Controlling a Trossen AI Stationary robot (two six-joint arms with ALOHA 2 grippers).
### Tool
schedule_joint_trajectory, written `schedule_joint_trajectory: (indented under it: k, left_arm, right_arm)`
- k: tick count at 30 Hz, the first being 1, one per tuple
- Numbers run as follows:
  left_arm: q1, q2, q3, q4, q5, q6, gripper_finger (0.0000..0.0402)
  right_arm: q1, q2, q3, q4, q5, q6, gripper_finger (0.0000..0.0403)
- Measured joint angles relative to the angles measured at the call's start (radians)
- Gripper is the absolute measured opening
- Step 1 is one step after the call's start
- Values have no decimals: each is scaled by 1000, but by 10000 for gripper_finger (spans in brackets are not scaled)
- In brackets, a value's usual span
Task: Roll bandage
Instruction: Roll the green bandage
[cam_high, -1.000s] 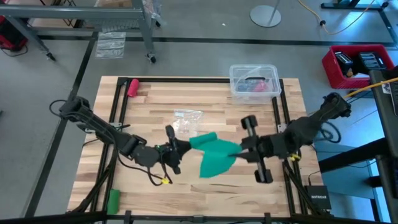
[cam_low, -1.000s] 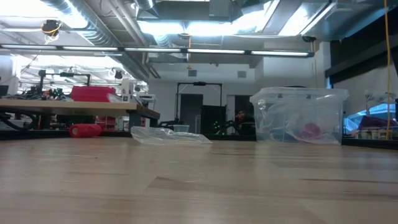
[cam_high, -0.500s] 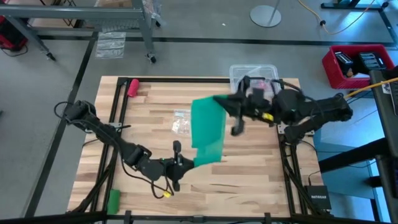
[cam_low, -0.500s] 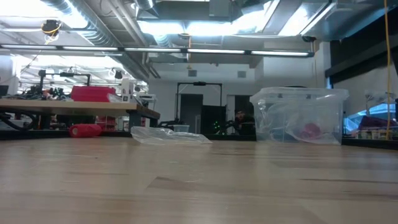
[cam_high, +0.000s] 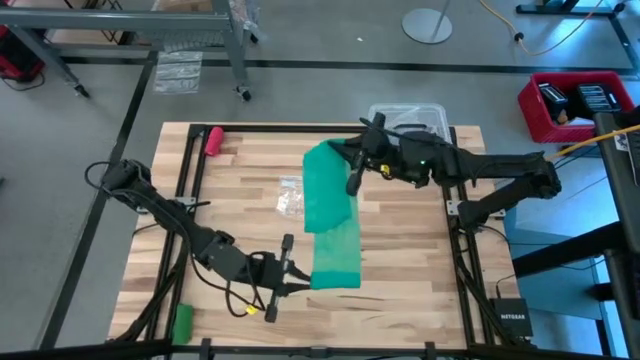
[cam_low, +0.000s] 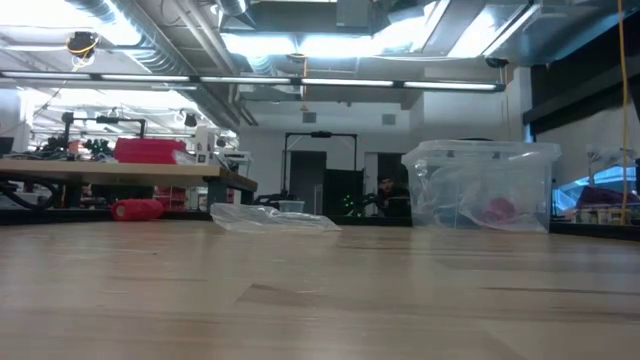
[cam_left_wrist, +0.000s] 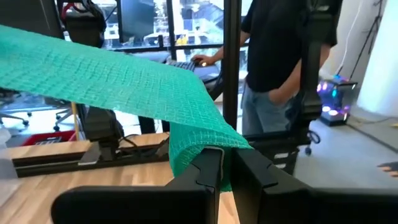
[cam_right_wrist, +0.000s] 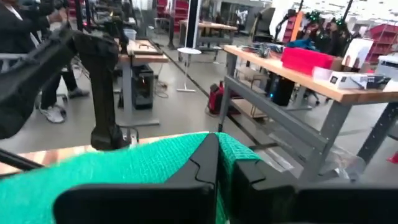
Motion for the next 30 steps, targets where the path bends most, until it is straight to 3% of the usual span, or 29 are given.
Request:
schedule_joint_trajectory:
  k: [3,7,11,14,19,25,30]
  left_arm:
    - [-1,-12,0,0,3,-2,17]
    - [0,-16,0,1,3,-5,17]
    - [0,-16,0,-25,1,-31,17]
    - [-2,-16,0,-44,-7,-42,17]
    - [-2,-16,0,-135,-23,-82,17]
    - [5,-16,-1,-261,-41,-160,17]
    - [5,-16,-1,-319,-50,-233,17]
  right_arm:
    - [-1,8,1,2,-24,62,37]
    - [-1,6,1,9,-45,236,106]
    - [-31,-1,2,-32,36,368,182]
    - [-93,-1,2,-170,60,489,224]
    - [-195,0,1,-358,-165,667,258]
    - [-218,-8,1,-348,-303,666,259]
    - [-217,-9,1,-318,-437,561,257]
